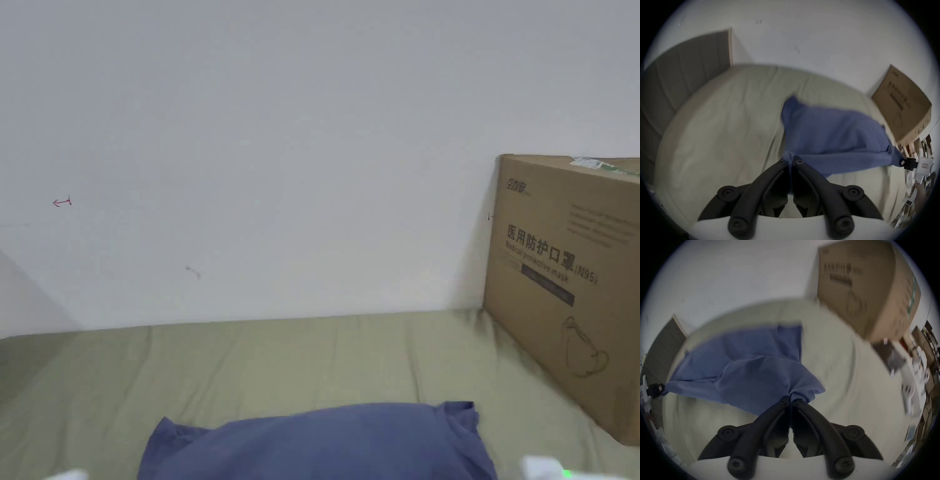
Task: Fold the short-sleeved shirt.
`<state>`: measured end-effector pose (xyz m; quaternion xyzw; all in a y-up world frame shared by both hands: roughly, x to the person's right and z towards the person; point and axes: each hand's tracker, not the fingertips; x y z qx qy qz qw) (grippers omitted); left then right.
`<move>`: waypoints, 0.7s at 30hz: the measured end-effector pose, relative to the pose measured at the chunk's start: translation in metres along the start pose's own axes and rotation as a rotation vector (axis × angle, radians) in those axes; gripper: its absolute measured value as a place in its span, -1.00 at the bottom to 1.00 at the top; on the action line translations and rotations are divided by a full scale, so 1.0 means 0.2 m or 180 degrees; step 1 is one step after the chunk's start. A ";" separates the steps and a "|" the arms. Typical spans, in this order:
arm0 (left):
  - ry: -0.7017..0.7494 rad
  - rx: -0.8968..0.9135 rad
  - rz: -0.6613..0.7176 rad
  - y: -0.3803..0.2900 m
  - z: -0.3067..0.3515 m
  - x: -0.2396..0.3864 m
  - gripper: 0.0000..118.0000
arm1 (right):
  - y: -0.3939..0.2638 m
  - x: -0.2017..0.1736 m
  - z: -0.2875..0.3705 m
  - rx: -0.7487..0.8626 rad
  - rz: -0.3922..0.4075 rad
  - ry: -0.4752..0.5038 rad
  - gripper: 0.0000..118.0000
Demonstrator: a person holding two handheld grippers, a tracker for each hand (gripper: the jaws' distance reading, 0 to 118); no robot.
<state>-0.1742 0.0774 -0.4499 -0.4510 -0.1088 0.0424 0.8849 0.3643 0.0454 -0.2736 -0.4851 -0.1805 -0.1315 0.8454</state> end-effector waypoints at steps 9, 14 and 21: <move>-0.0247 -0.0340 -0.0477 -0.83 0.42 -0.25 -0.96 | -0.83 0.27 0.44 -0.0307 0.0617 0.0245 -0.97; -0.0222 -0.0388 -0.0580 -1.06 0.60 -0.27 -0.96 | -1.07 0.35 0.58 -0.0458 0.0968 0.0230 -0.97; -0.0184 -0.0373 -0.0795 -1.20 0.72 -0.25 -0.96 | -1.14 0.38 0.66 -0.0509 0.0805 0.0242 -0.97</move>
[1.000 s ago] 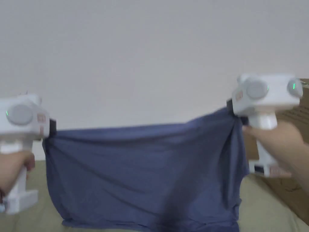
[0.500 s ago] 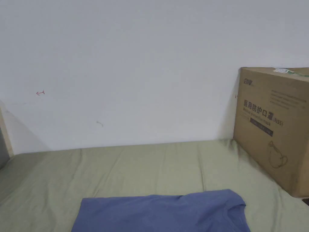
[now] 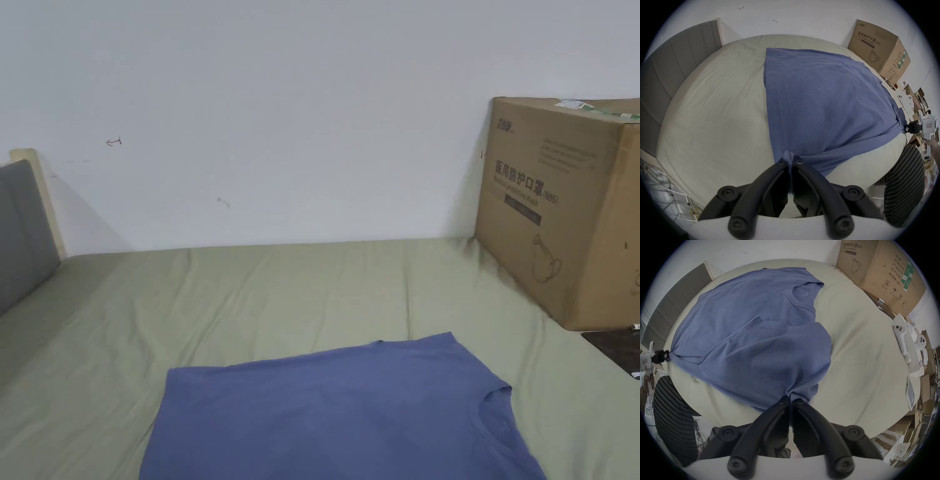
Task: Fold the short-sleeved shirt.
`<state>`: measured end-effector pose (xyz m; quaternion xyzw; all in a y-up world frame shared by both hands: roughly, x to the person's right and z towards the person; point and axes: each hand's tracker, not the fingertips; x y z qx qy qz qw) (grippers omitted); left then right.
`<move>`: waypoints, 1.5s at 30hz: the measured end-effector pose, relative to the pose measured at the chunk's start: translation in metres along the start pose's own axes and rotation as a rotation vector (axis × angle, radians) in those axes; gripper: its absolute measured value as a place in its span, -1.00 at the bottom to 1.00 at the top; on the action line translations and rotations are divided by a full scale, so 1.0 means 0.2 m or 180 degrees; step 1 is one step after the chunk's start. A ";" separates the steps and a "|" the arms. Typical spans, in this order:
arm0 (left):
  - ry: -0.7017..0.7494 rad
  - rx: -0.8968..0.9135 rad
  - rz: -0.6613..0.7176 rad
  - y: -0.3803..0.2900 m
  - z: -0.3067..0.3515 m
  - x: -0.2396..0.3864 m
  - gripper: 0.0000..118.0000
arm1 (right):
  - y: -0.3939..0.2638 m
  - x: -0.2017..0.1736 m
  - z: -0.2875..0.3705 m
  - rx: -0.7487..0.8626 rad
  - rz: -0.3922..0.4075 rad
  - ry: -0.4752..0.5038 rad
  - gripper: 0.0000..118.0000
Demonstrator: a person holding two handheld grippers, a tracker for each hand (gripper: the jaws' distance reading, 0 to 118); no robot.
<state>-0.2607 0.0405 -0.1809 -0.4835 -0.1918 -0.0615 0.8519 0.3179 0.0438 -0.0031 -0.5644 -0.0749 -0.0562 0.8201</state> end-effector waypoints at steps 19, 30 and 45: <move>-0.0442 0.0363 0.0570 0.14 0.30 0.03 0.88 | -0.02 0.00 0.27 0.0677 -0.1522 0.0493 0.74; -0.0224 0.2841 0.0257 -0.01 0.92 0.43 0.62 | -0.17 -0.50 0.86 0.3583 -0.1117 0.0359 0.56; -0.0489 0.0413 0.0841 0.22 0.67 0.21 -1.00 | -0.15 -0.60 0.89 0.3290 -0.0610 0.0321 -1.00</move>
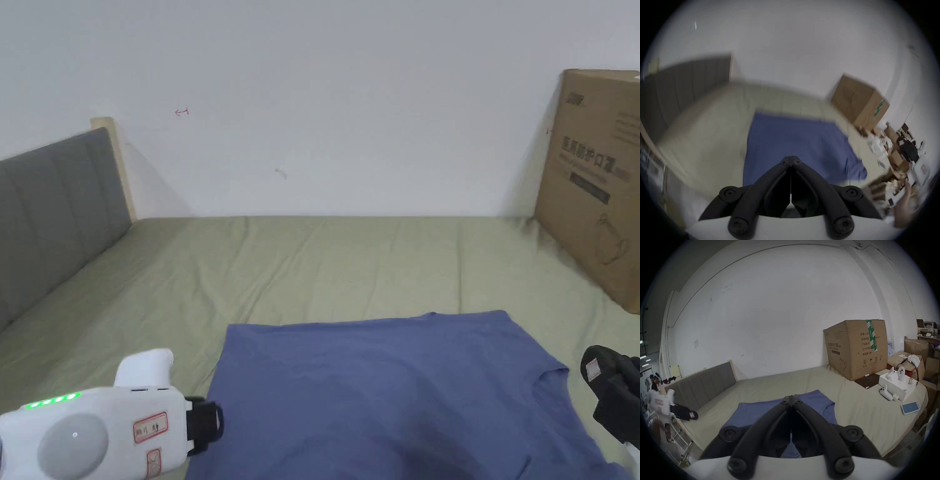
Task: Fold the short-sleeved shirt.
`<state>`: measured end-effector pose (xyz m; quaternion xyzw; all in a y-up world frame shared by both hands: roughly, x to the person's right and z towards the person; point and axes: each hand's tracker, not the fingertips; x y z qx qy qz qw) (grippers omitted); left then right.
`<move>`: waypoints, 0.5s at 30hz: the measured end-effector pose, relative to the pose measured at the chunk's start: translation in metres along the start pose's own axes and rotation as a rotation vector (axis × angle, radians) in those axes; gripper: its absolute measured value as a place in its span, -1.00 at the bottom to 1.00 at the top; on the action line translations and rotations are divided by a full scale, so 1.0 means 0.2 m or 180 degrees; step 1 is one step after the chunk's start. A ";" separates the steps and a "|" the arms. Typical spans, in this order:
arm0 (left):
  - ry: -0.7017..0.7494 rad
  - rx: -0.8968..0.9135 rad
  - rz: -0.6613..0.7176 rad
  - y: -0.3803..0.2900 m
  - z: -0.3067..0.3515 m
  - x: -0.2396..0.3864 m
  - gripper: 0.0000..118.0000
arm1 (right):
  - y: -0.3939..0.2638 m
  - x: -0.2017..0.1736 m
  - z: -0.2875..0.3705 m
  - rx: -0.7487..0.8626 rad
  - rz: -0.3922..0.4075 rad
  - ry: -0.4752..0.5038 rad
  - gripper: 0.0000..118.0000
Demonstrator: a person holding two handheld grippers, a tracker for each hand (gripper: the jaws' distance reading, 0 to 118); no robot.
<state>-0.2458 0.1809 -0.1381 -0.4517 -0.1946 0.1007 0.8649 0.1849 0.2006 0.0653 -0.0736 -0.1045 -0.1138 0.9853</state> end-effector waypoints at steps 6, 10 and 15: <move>0.0518 -0.0451 0.0347 -0.18 -0.23 -0.38 0.13 | -0.09 0.02 -0.07 -0.0338 -0.0136 0.0102 -1.00; 0.0771 -0.0679 0.0178 -0.30 -0.38 -0.44 0.84 | -0.12 0.03 -0.12 -0.0534 -0.0186 0.0106 -1.00; 0.0833 -0.1013 -0.0228 -0.42 -0.62 -0.41 0.94 | -0.15 0.05 -0.16 -0.0705 -0.0240 0.0032 -1.00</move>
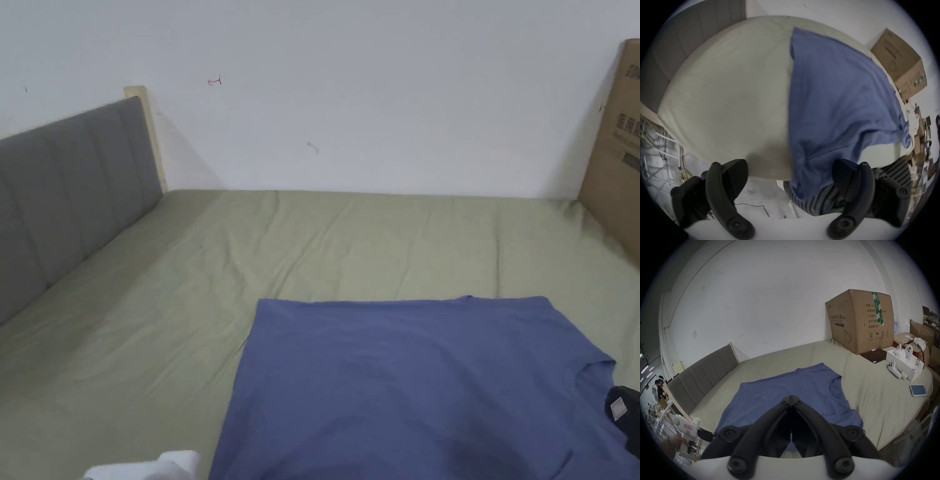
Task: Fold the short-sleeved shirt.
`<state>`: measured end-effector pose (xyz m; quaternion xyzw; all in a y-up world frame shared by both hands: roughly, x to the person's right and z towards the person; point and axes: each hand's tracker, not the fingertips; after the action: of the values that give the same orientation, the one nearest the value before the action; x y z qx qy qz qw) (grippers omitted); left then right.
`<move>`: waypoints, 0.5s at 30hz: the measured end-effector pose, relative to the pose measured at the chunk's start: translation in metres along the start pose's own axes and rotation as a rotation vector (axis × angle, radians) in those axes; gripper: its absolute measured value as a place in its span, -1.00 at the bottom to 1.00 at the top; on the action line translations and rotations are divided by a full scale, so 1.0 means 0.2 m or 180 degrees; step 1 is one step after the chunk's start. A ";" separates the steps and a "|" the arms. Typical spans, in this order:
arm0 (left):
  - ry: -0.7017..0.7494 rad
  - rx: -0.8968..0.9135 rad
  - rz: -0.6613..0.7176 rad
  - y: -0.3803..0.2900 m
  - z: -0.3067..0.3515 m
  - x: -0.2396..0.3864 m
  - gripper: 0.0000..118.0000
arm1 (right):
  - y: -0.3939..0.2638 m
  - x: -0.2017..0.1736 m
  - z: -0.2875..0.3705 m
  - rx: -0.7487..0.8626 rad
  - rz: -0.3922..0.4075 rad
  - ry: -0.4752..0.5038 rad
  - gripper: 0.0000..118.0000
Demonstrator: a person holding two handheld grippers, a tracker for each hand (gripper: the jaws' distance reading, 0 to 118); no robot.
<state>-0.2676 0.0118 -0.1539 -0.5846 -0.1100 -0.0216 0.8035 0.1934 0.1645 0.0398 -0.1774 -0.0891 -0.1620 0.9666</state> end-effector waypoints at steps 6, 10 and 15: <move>0.0258 0.0280 -0.0336 -0.03 0.03 0.13 0.67 | -0.03 0.04 0.00 -0.0076 -0.0024 -0.0035 -1.00; 0.0180 0.0762 -0.0455 -0.07 0.20 0.19 -0.96 | -0.05 0.14 0.01 -0.0108 0.0034 -0.0219 -1.00; -0.0418 0.0806 -0.0105 -0.03 0.30 0.17 -0.96 | -0.03 0.35 0.01 -0.0280 -0.0166 -0.0488 -1.00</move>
<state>-0.2447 0.0693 -0.1243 -0.4768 -0.1738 0.0176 0.8615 0.2569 0.1402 0.0594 -0.2292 -0.1602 -0.1768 0.9437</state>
